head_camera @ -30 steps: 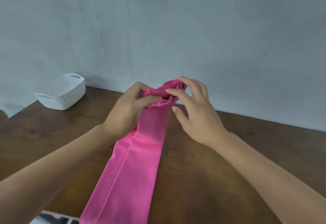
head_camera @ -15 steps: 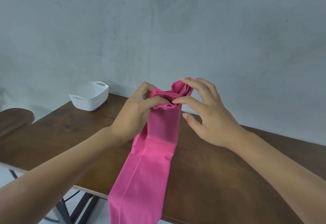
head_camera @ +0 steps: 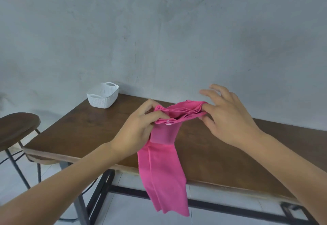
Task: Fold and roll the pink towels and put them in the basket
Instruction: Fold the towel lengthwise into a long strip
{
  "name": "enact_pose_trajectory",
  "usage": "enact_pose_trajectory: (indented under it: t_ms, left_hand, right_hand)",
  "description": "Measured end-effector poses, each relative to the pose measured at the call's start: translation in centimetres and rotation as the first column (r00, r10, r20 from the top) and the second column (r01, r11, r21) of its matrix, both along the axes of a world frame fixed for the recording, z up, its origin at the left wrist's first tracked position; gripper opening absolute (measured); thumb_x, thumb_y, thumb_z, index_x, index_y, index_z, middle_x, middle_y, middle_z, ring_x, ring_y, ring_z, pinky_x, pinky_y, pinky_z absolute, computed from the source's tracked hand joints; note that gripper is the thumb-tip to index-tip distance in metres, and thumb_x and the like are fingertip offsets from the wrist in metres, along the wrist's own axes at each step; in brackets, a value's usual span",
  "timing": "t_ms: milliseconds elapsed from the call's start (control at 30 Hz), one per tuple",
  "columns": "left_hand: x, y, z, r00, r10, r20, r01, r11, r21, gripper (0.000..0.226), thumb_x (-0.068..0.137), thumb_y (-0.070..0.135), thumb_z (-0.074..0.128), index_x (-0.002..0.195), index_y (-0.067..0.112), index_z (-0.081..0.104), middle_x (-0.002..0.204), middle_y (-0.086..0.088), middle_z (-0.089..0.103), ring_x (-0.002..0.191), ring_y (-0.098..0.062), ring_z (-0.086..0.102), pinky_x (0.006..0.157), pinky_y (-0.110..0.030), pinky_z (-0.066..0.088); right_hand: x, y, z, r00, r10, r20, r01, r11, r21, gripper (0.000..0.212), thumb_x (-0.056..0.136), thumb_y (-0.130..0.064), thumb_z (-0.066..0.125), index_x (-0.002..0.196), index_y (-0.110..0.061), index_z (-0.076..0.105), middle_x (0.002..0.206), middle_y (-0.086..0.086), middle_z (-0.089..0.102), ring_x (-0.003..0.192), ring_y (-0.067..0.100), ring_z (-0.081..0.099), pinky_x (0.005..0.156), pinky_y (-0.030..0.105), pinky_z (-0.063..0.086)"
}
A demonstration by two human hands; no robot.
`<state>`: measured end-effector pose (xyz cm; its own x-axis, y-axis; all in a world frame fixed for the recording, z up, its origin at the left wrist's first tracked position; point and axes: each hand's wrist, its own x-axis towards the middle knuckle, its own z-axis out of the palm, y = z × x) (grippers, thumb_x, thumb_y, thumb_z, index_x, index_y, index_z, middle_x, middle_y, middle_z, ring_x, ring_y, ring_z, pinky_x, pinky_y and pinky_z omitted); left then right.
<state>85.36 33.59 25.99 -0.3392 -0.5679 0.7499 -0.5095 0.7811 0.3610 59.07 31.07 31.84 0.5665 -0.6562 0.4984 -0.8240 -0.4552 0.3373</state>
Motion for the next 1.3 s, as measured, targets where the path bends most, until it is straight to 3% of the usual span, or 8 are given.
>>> enact_pose_trajectory:
  t_ms: [100,200,433,667,933,1067,1200,1300]
  left_hand:
    - [1.8,2.1,-0.6,1.0,-0.026,0.016,0.025,0.999,0.039,0.04,0.086,-0.02,0.053,0.105,0.009,0.073,0.102,0.002,0.058,0.099,-0.013,0.058,0.082,-0.021,0.045]
    - [4.2,3.9,-1.0,0.995,0.011,-0.097,0.0,0.994,0.11,0.03,0.091,-0.012,0.059,0.106,0.01,0.073,0.097,0.001,0.058,0.092,-0.016,0.058,0.078,-0.024,0.046]
    - [9.9,7.2,0.1,0.967,0.122,-0.224,-0.072,0.972,0.222,0.019,0.1,0.013,0.057,0.096,0.03,0.065,0.092,0.002,0.06,0.089,-0.014,0.056,0.082,-0.035,0.045]
    - [15.1,9.8,1.2,0.939,0.176,-0.295,-0.041,0.91,0.413,0.019,0.102,0.022,0.055,0.105,0.016,0.072,0.101,-0.003,0.07,0.098,-0.009,0.06,0.096,-0.049,0.047]
    - [16.7,12.2,0.0,0.925,0.32,-0.206,-0.206,0.876,0.436,0.019,0.097,0.033,0.063,0.097,0.017,0.073,0.093,-0.008,0.07,0.092,-0.028,0.066,0.087,-0.048,0.052]
    - [17.2,12.7,-0.8,0.92,0.392,-0.022,-0.36,0.864,0.352,0.03,0.095,0.035,0.066,0.076,0.013,0.061,0.072,0.002,0.053,0.067,-0.013,0.047,0.065,-0.026,0.039]
    - [18.8,13.0,-1.1,0.87,0.492,-0.029,-0.458,0.828,0.323,0.025,0.094,0.03,0.068,0.078,0.012,0.064,0.076,-0.003,0.059,0.071,-0.02,0.054,0.069,-0.036,0.045]
    - [20.4,13.5,-2.1,0.869,0.494,0.027,-0.46,0.786,0.412,0.015,0.094,0.027,0.068,0.089,0.014,0.074,0.082,-0.004,0.069,0.078,-0.02,0.063,0.075,-0.045,0.049]
  right_hand:
    - [1.8,2.5,-0.2,0.991,0.049,-0.125,-0.042,0.998,0.055,0.02,0.085,-0.033,0.075,0.089,-0.014,0.077,0.102,-0.001,0.069,0.11,0.024,0.057,0.08,0.04,0.05]
    - [3.7,4.8,-0.3,0.986,0.135,-0.095,-0.121,0.983,0.141,0.023,0.087,-0.035,0.074,0.077,-0.014,0.072,0.08,-0.002,0.063,0.084,0.023,0.059,0.068,0.036,0.048]
    - [9.4,9.0,0.0,0.953,0.175,0.248,-0.274,0.848,0.454,0.034,0.091,-0.047,0.065,0.079,-0.015,0.067,0.077,-0.005,0.058,0.07,0.011,0.053,0.067,0.031,0.044]
    - [14.4,9.8,1.4,0.858,0.199,0.473,-0.461,0.704,0.54,0.023,0.088,-0.039,0.074,0.07,-0.026,0.068,0.072,-0.006,0.066,0.068,0.011,0.059,0.066,0.024,0.045]
    - [16.6,7.4,-1.8,0.927,0.217,0.306,-0.359,0.751,0.555,0.054,0.083,-0.049,0.075,0.061,-0.004,0.054,0.063,0.016,0.054,0.054,0.024,0.041,0.056,0.038,0.039]
    - [17.8,6.9,-3.0,0.953,0.239,0.185,-0.301,0.804,0.513,0.058,0.085,-0.052,0.073,0.056,-0.008,0.047,0.056,0.009,0.049,0.053,0.018,0.041,0.058,0.04,0.041]
    - [19.7,7.4,-3.4,0.946,0.258,0.199,-0.319,0.856,0.406,0.053,0.087,-0.049,0.071,0.059,-0.008,0.055,0.059,-0.002,0.051,0.061,0.02,0.049,0.061,0.039,0.044]
    - [21.9,10.5,-3.1,0.909,0.337,0.247,-0.408,0.591,0.696,0.06,0.081,-0.043,0.08,0.053,-0.006,0.043,0.052,-0.005,0.03,0.051,0.013,0.027,0.048,0.027,0.025]
